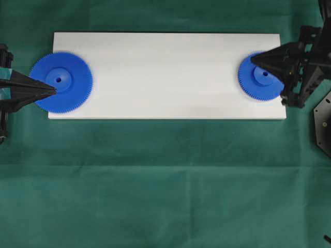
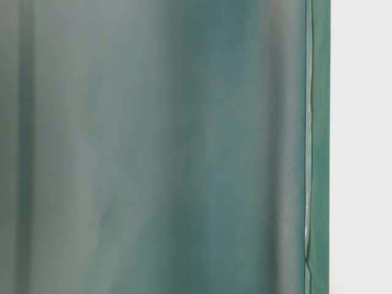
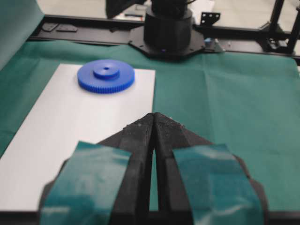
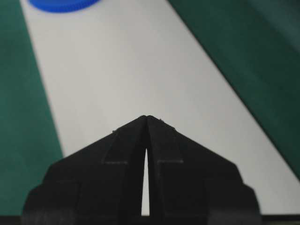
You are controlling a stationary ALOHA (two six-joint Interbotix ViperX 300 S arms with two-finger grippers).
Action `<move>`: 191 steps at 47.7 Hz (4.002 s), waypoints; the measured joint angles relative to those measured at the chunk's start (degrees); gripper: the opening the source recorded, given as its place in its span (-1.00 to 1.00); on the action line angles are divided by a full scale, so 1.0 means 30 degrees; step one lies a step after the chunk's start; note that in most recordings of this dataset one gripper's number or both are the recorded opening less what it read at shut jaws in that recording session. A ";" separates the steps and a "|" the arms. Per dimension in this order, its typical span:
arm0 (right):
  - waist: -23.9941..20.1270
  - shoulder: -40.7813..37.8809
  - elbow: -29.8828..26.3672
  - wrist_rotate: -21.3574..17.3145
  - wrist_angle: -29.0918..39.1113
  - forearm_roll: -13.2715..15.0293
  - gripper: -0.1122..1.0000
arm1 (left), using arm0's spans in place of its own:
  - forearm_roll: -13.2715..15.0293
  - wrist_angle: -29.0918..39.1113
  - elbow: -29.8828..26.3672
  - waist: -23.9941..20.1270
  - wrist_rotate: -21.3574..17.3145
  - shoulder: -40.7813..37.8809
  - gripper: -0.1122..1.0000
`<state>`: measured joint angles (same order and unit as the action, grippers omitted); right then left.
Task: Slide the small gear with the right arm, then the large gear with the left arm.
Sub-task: 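Lift the right gripper off the small gear and retract it, then move the left gripper down into the large blue gear's hub, then slide the large gear right with the left gripper against the small gear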
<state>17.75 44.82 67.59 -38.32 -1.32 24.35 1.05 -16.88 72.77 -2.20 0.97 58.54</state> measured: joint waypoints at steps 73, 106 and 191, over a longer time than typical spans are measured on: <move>-0.2373 0.0322 0.0791 0.0000 -0.0879 0.0000 0.11 | 0.0029 0.9902 -0.0820 -0.5713 0.0000 -0.0439 -0.80; -0.2402 0.0088 0.0938 0.0000 -0.0938 0.0029 0.11 | 0.0029 1.0752 -0.0732 -0.7061 0.0000 -0.5068 -0.80; -0.2373 0.0059 0.1201 -0.0029 -0.1611 0.0000 0.11 | 0.0029 0.6680 -0.7852 -0.5508 -0.0059 -1.8896 -0.80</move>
<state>10.63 45.00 71.19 -38.41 -6.15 24.35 1.14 3.16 49.22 -18.72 0.79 1.85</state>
